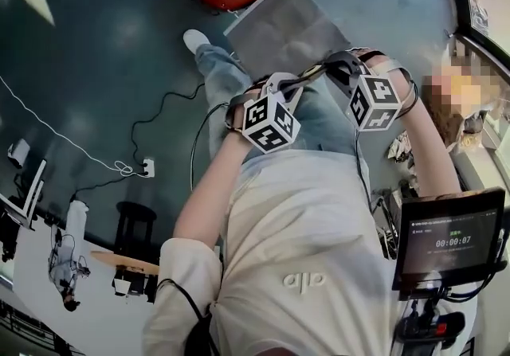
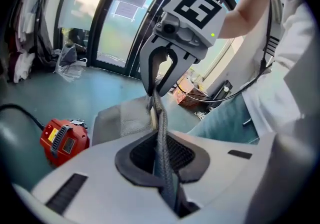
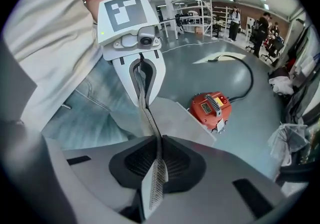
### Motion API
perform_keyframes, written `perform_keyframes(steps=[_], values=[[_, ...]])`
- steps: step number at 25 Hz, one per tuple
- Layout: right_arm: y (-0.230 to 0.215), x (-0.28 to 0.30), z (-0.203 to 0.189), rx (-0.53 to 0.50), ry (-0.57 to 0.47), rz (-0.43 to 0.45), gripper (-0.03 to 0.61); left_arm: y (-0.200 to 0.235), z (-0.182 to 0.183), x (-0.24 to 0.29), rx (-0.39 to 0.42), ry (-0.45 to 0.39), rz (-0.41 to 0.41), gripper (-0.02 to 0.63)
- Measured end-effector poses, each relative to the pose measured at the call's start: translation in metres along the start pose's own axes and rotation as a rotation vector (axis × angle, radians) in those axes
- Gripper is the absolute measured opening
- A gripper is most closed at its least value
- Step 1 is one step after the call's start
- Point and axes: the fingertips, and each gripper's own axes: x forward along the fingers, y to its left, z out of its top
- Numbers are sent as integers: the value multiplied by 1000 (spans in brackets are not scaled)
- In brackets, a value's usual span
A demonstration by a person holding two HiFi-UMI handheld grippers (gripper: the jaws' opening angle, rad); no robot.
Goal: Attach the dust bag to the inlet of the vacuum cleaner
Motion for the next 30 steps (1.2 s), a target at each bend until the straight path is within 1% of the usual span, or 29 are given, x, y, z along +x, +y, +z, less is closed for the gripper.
perform_keyframes(steps=[2, 4, 9, 11, 13, 15, 17, 20, 24, 27, 30], values=[[16, 0, -10, 33, 11, 19, 40, -16, 0, 8, 22, 9, -47, 26], [18, -5, -19, 60, 17, 17, 40, -20, 6, 14, 26, 8, -78, 26], [6, -25, -32, 116, 10, -57, 40, -14, 31, 19, 49, -10, -100, 26], [2, -29, -33, 140, -13, -93, 41, -11, 35, 18, 54, -10, -90, 26], [-4, -18, -34, 163, -44, -120, 41, 5, 29, 23, 53, 1, -44, 26], [-13, 13, -40, 170, -61, -136, 40, 29, 10, 42, 54, 22, 11, 26], [-26, 59, -51, 180, -67, -144, 40, 55, -18, 71, 64, 54, 55, 26], [-48, 137, -70, 198, -84, -148, 40, 88, -67, 124, 80, 91, 91, 26], [-85, 236, -85, 140, -97, -188, 40, 148, -130, 185, 125, 117, 170, 26], [-111, 282, -89, 93, -127, -260, 40, 183, -156, 209, 138, 103, 256, 26], [-123, 299, -86, 78, -159, -310, 40, 201, -167, 212, 160, 72, 341, 26]])
